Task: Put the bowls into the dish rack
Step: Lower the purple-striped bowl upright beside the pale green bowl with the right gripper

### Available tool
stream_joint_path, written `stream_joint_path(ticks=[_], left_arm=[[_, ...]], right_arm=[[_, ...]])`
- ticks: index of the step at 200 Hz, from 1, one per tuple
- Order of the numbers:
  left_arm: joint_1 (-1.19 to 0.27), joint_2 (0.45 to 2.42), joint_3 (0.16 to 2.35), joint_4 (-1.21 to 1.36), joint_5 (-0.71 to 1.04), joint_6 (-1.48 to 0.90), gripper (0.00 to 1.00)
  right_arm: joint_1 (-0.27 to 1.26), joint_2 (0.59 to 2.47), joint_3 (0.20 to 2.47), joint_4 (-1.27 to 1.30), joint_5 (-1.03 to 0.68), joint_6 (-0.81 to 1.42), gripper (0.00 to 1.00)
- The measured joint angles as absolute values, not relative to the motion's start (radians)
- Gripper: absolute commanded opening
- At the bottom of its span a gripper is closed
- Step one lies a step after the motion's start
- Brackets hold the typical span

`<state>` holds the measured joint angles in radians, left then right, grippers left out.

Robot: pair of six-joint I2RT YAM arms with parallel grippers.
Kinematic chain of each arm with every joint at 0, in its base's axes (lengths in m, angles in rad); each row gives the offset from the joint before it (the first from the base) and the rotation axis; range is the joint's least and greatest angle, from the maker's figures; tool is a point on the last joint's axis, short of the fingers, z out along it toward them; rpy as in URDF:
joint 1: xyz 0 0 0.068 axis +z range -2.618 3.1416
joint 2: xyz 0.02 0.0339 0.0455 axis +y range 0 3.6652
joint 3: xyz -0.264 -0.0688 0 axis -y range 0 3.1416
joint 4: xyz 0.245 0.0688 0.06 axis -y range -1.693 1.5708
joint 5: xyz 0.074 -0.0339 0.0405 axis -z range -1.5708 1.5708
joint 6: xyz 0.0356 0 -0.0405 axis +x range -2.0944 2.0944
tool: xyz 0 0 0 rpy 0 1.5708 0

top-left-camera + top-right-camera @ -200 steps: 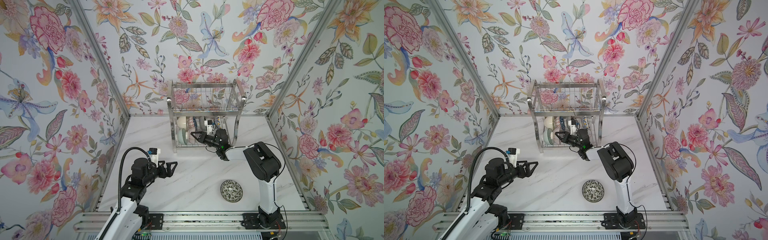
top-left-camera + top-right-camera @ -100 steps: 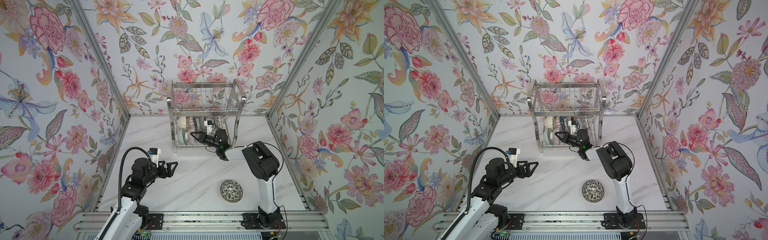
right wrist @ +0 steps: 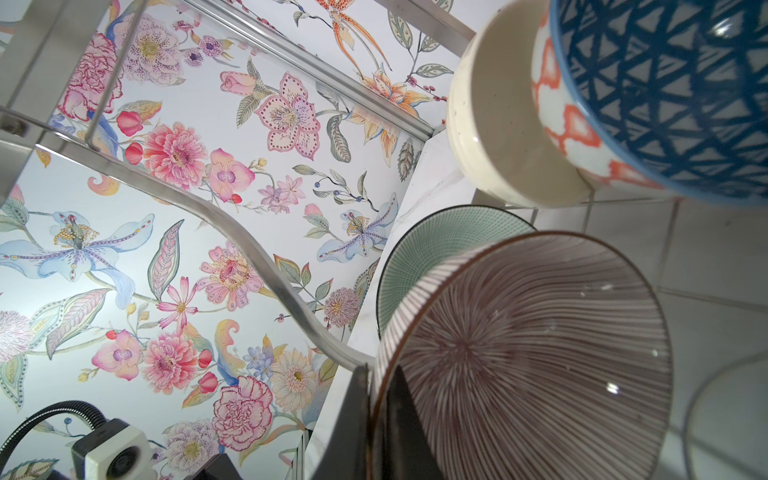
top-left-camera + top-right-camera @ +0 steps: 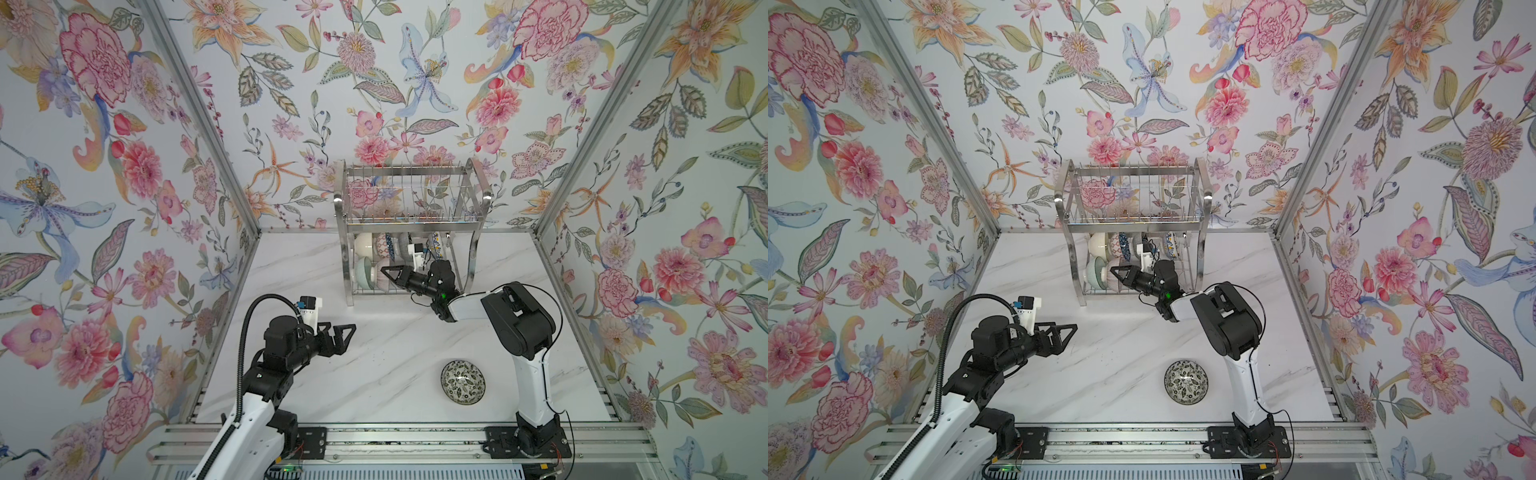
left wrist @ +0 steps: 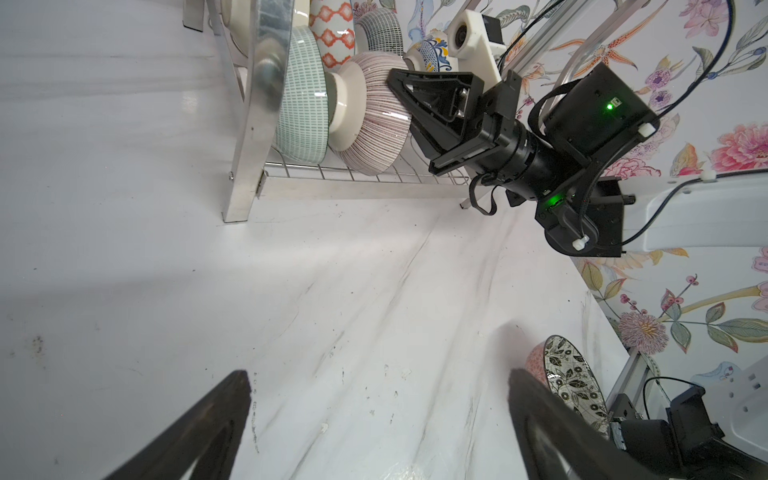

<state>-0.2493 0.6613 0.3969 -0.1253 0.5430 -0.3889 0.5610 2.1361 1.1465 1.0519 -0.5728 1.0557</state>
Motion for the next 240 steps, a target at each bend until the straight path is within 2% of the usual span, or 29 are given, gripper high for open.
stream_joint_path(ticks=[125, 192, 240], left_arm=[[-0.256, 0.661, 0.397, -0.126, 0.543, -0.389, 0.99], [-0.26, 0.661, 0.397, -0.126, 0.542, -0.389, 0.99], [-0.263, 0.663, 0.397, -0.126, 0.542, -0.389, 0.99]], right_arm=[[0.56, 2.141, 1.165, 1.007, -0.585, 1.002, 0.12], [0.559, 2.135, 1.168, 0.95, -0.582, 0.926, 0.18], [0.559, 2.126, 1.177, 0.873, -0.57, 0.88, 0.26]])
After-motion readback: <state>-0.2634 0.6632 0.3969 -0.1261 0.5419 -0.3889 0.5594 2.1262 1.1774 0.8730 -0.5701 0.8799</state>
